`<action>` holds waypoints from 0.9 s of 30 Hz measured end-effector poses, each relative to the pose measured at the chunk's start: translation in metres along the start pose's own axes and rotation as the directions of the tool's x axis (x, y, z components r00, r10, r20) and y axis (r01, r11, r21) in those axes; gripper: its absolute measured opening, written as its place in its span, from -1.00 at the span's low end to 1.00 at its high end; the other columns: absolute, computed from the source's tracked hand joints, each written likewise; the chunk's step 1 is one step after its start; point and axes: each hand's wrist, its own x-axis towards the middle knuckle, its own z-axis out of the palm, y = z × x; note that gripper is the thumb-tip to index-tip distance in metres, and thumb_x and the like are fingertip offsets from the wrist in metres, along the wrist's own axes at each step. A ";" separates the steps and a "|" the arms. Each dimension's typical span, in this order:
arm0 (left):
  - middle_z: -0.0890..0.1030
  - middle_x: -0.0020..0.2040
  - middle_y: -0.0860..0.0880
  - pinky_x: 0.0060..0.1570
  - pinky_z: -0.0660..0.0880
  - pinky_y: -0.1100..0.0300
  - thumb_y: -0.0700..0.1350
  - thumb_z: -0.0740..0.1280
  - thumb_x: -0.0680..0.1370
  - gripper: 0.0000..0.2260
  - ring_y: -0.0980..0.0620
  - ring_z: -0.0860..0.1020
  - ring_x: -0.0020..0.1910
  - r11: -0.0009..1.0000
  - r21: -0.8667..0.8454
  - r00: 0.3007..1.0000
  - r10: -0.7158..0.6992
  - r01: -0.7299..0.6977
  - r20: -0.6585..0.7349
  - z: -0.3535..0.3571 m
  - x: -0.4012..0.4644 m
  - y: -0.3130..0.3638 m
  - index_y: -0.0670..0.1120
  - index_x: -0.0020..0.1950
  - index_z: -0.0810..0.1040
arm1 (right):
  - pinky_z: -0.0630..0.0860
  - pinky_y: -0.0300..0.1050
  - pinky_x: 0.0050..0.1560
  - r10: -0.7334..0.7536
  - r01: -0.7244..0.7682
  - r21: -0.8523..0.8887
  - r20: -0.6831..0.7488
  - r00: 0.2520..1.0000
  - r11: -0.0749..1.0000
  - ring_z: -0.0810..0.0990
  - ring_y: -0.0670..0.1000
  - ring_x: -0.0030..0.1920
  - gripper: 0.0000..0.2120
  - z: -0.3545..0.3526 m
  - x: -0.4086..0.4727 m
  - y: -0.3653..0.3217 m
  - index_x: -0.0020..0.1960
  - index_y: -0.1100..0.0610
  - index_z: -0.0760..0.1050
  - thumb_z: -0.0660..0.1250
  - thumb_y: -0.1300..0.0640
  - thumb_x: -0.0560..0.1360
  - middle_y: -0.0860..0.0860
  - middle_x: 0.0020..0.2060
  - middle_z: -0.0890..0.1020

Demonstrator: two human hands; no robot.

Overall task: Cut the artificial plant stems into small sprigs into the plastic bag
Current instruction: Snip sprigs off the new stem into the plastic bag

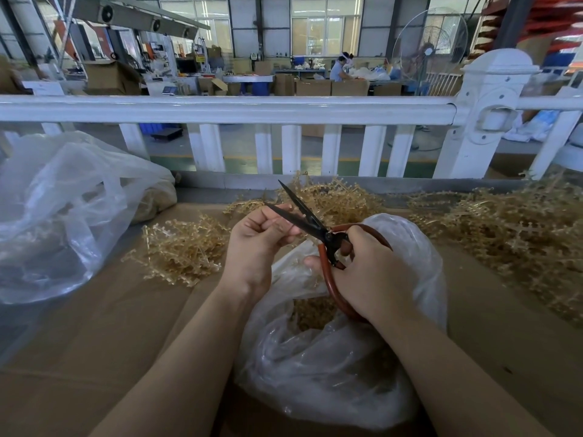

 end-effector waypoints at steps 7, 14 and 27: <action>0.63 -0.36 -0.03 -0.21 0.54 0.31 -0.23 0.38 0.38 -0.95 0.11 0.58 -0.32 1.000 -0.020 1.000 -0.022 0.022 0.002 -0.001 0.001 -0.001 -0.19 -0.19 0.56 | 0.25 -0.39 -0.37 0.008 -0.009 -0.019 -0.039 0.999 1.000 0.40 -0.30 -0.31 -0.27 0.000 -0.001 0.000 -0.10 -0.09 0.45 -0.05 -0.67 0.22 -0.24 -0.30 0.50; 0.64 -0.33 -0.05 -0.23 0.54 0.31 -0.23 0.39 0.40 -0.95 0.11 0.57 -0.33 0.997 -0.058 0.999 -0.045 0.046 0.017 -0.003 0.001 0.000 -0.14 -0.26 0.62 | 0.24 -0.40 -0.37 -0.013 0.013 0.001 -0.046 0.999 1.000 0.41 -0.29 -0.34 -0.31 0.000 -0.003 0.001 -0.15 -0.08 0.42 -0.02 -0.66 0.25 -0.24 -0.32 0.50; 0.64 -0.29 -0.13 -0.20 0.54 0.26 -0.26 0.41 0.43 -0.92 0.05 0.58 -0.30 0.994 0.104 0.998 0.039 -0.045 0.058 -0.009 0.003 0.001 -0.13 -0.25 0.65 | 0.43 -0.32 -0.32 -0.025 0.024 -0.025 -0.036 0.999 0.999 0.52 -0.18 -0.25 -0.27 -0.002 -0.001 0.003 -0.03 -0.09 0.48 -0.01 -0.66 0.26 -0.21 -0.24 0.57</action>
